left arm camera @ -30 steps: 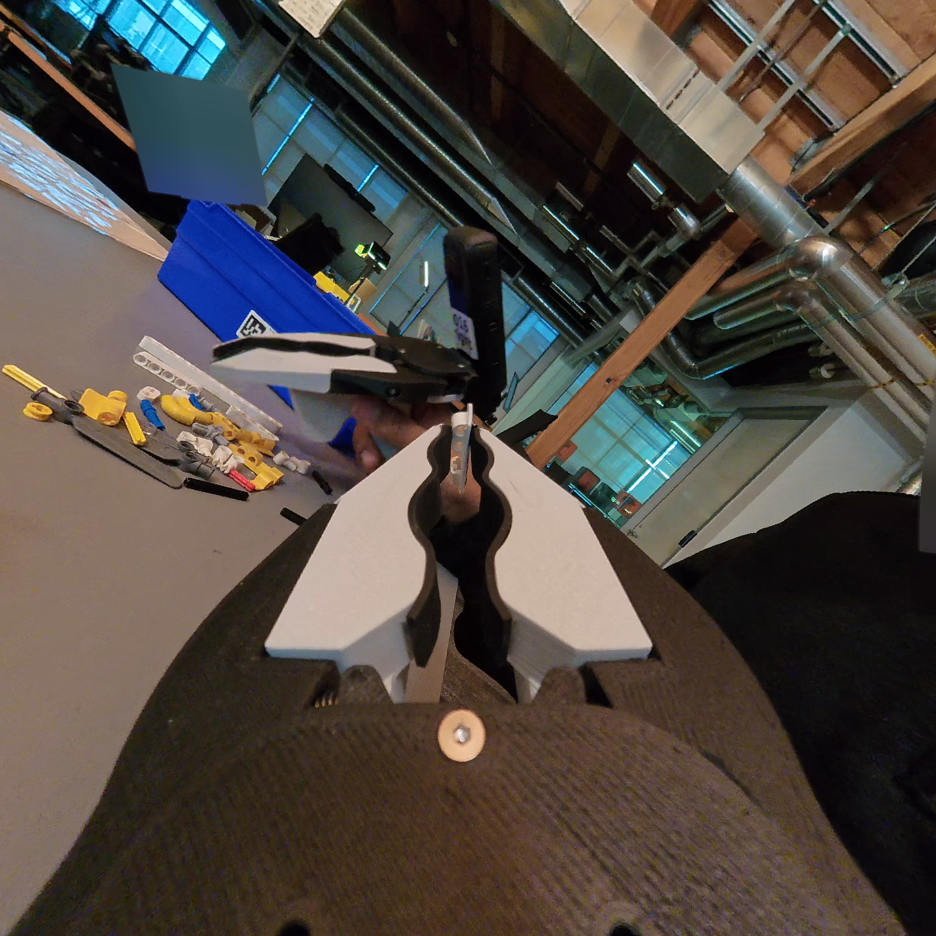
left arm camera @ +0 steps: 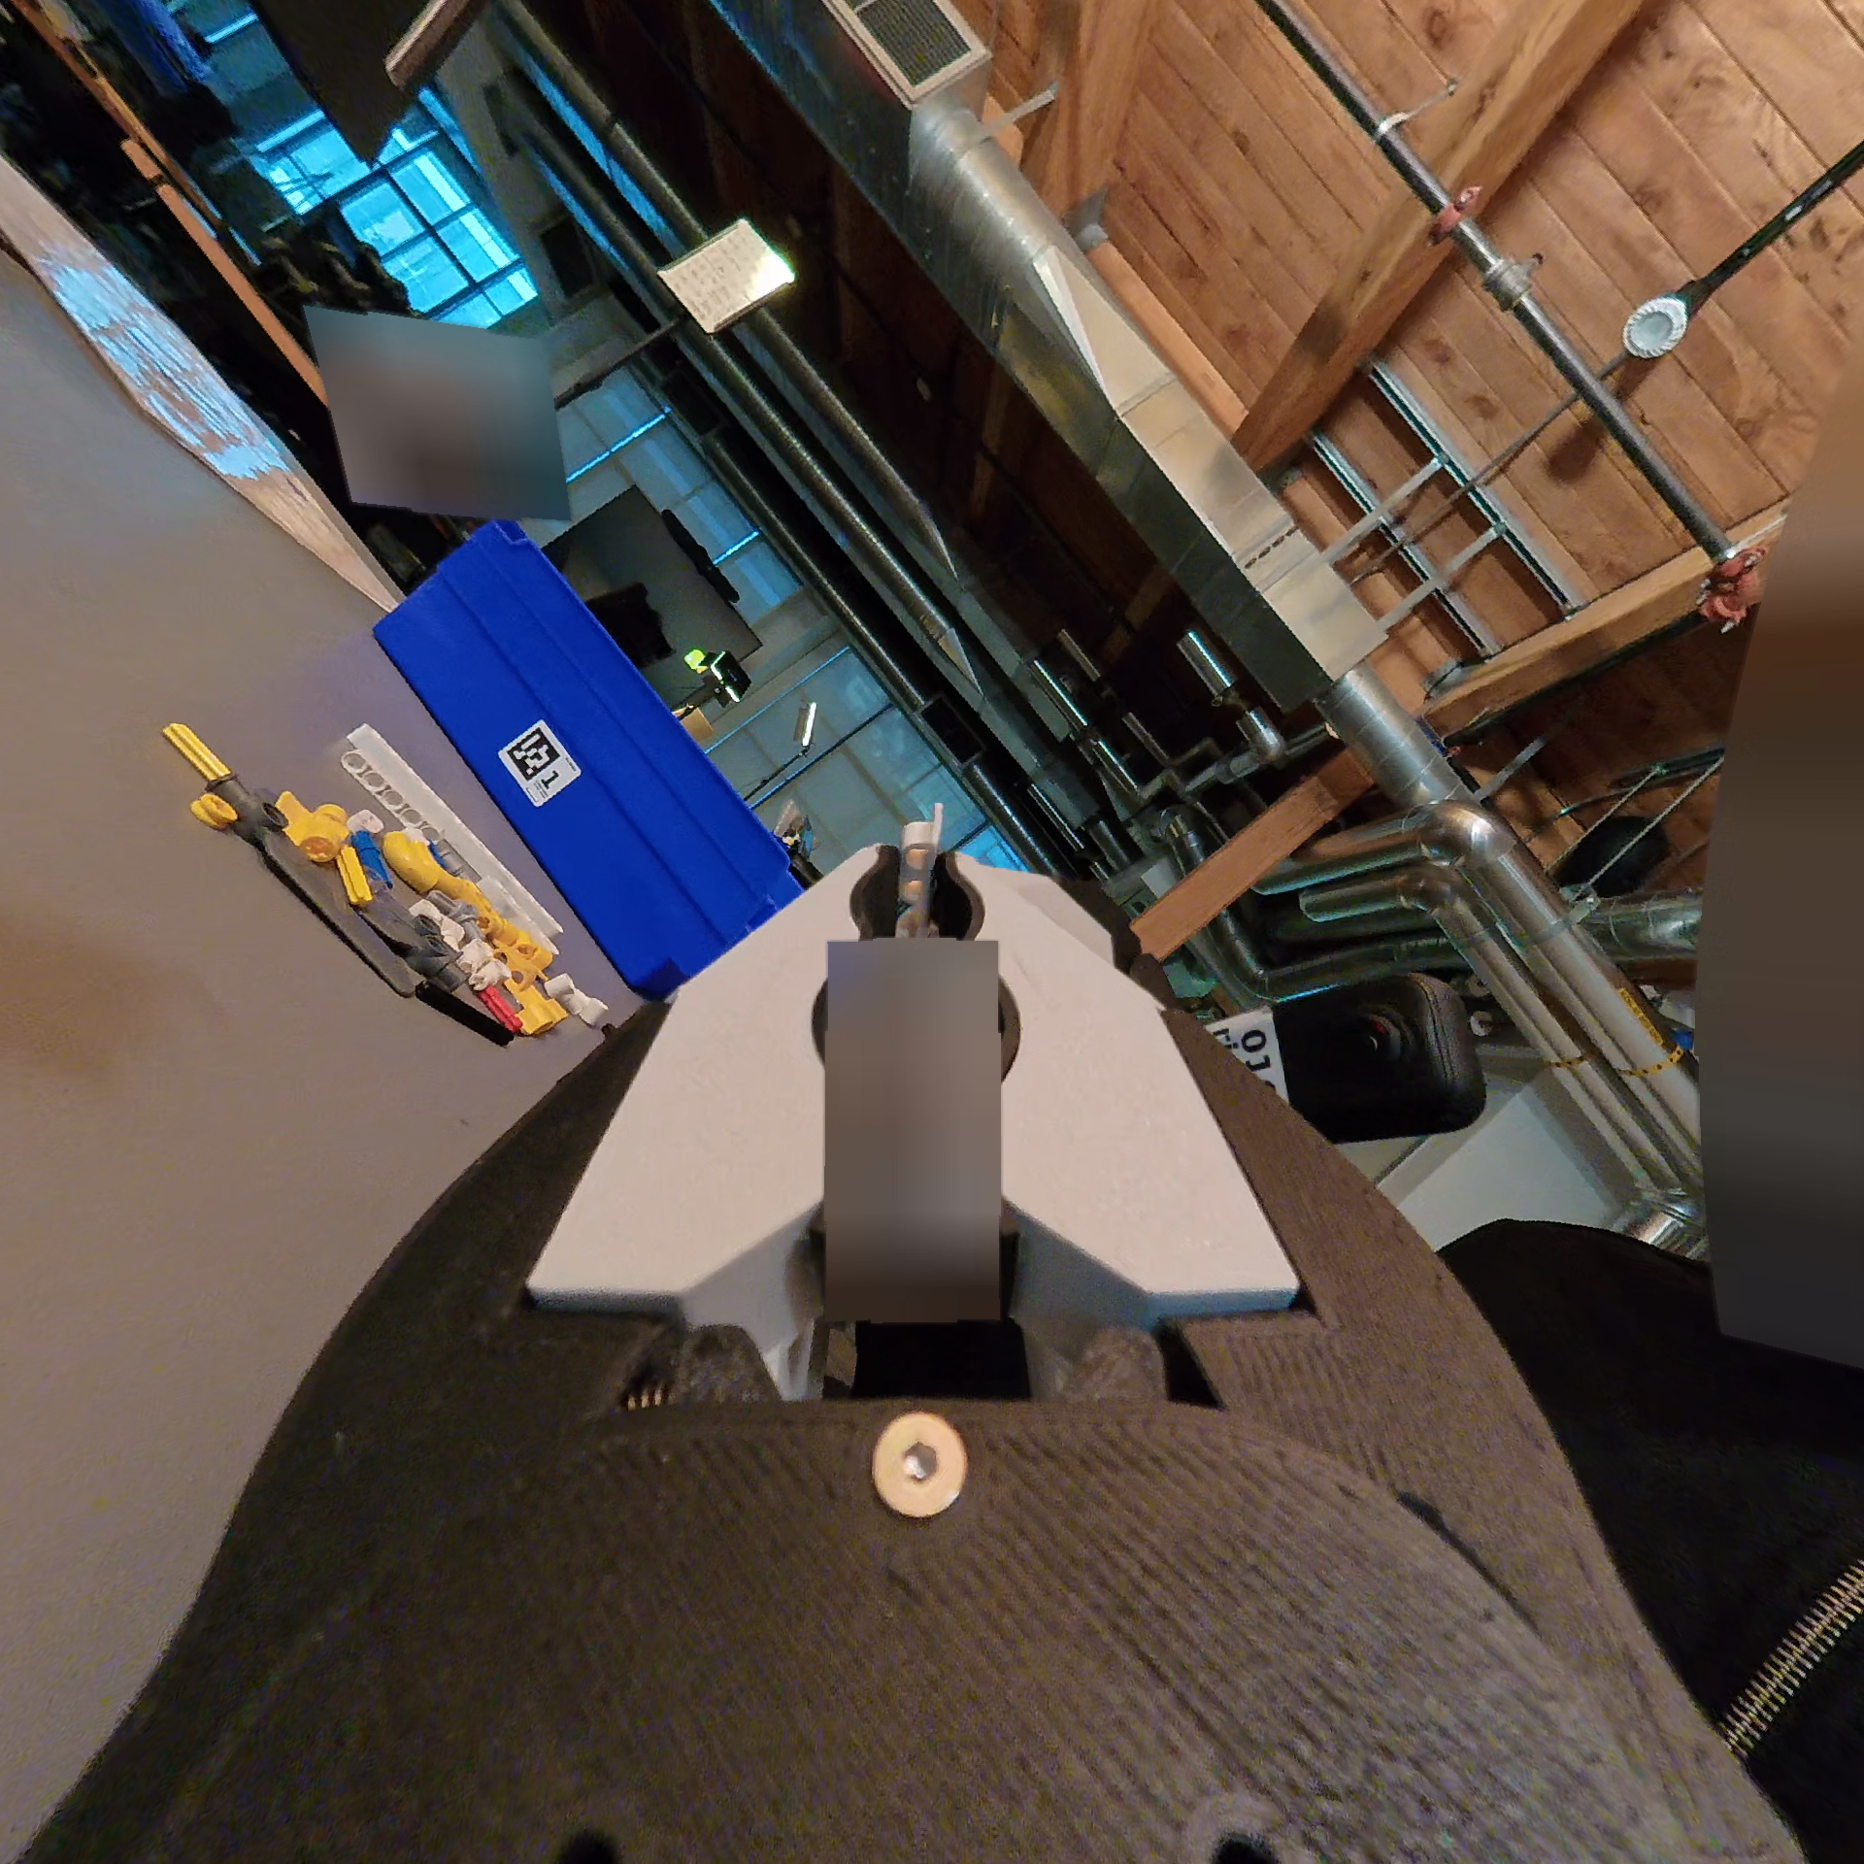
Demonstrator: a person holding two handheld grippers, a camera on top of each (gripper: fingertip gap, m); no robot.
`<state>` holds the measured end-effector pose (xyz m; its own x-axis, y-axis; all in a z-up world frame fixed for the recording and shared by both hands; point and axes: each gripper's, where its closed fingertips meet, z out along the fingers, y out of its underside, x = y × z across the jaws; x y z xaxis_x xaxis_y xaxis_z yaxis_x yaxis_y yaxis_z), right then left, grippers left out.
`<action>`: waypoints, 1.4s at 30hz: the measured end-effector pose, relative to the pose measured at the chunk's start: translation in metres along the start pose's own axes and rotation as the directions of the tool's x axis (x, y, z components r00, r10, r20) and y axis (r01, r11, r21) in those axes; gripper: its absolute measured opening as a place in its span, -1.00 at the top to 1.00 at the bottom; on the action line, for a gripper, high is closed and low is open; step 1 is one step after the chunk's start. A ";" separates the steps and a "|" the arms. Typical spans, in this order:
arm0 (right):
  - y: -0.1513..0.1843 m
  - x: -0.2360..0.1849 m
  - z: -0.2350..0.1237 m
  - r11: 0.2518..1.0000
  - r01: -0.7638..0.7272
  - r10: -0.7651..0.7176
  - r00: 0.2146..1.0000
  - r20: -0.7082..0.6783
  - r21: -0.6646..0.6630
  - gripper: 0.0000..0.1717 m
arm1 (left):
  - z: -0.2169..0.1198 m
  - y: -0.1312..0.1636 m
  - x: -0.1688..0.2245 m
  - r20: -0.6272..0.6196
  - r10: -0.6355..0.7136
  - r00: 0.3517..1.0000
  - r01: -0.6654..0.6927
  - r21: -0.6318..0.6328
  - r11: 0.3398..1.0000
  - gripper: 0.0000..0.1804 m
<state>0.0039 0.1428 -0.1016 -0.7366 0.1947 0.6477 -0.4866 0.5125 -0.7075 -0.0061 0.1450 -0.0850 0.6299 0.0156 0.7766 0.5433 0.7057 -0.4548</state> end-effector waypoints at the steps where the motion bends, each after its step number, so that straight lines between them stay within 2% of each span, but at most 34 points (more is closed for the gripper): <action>1: 0.003 -0.001 0.001 1.000 0.010 -0.010 1.000 -0.002 -0.018 0.80 | 0.000 0.000 0.000 0.002 0.002 1.000 -0.002 0.000 1.000 0.96; 7: 0.003 0.003 0.002 0.998 -0.058 0.058 0.998 0.000 0.003 0.82 | 0.000 -0.003 -0.002 0.008 -0.001 1.000 0.001 0.014 1.000 0.95; 9: 0.004 0.011 -0.001 0.994 -0.110 0.110 0.994 -0.009 0.018 0.83 | -0.001 -0.004 -0.004 0.021 -0.004 1.000 0.004 0.024 1.000 0.86; 11: 0.016 0.028 -0.003 0.984 -0.175 0.175 0.983 -0.054 -0.001 0.83 | 0.000 -0.005 -0.006 0.034 -0.004 0.999 0.003 0.027 1.000 0.78; 13: 0.044 0.051 -0.001 0.962 -0.262 0.253 0.960 -0.118 -0.074 0.83 | 0.001 -0.003 -0.006 0.038 0.007 0.999 -0.007 0.016 1.000 0.78; 16: 0.107 0.075 0.008 0.862 -0.431 0.399 0.902 -0.167 -0.267 0.82 | 0.003 0.001 -0.004 0.046 0.042 0.998 -0.042 -0.010 0.999 0.78; 18: 0.137 0.080 0.016 0.772 -0.536 0.514 0.843 -0.162 -0.341 0.82 | 0.005 0.004 -0.004 0.052 0.068 0.996 -0.067 -0.029 0.997 0.77; 21: 0.160 0.084 0.028 0.681 -0.622 0.616 0.772 -0.156 -0.387 0.82 | 0.007 0.008 -0.003 0.059 0.100 0.993 -0.097 -0.049 0.994 0.78; 25: 0.183 0.079 0.035 0.609 -0.636 0.642 0.747 -0.176 -0.474 0.82 | 0.008 0.011 -0.003 0.064 0.131 0.989 -0.126 -0.070 0.990 0.78; 33: 0.194 0.077 0.037 0.608 -0.623 0.619 0.760 -0.199 -0.492 0.80 | 0.012 0.020 -0.001 0.075 0.200 0.977 -0.190 -0.119 0.975 0.78; 36: 0.183 0.081 0.034 0.634 -0.632 0.625 0.758 -0.186 -0.446 0.70 | 0.010 0.017 -0.002 0.112 0.257 0.960 -0.246 -0.102 0.964 0.70; 40: 0.161 0.094 0.024 0.693 -0.630 0.605 0.773 -0.192 -0.352 0.67 | 0.012 0.025 0.002 0.132 0.375 0.918 -0.357 -0.141 0.923 0.68; 41: 0.154 0.097 0.021 0.707 -0.629 0.604 0.775 -0.189 -0.323 0.67 | 0.013 0.027 0.002 0.135 0.393 0.909 -0.373 -0.156 0.915 0.69; 42: 0.147 0.099 0.017 0.719 -0.631 0.604 0.775 -0.186 -0.293 0.67 | 0.014 0.030 0.004 0.132 0.427 0.895 -0.402 -0.180 0.898 0.83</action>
<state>-0.1491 0.2232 -0.1464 -0.7774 0.6160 0.1270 0.2525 0.4906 -0.8340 0.0050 0.1764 -0.0899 0.7222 0.4086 0.5581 0.3346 0.4997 -0.7989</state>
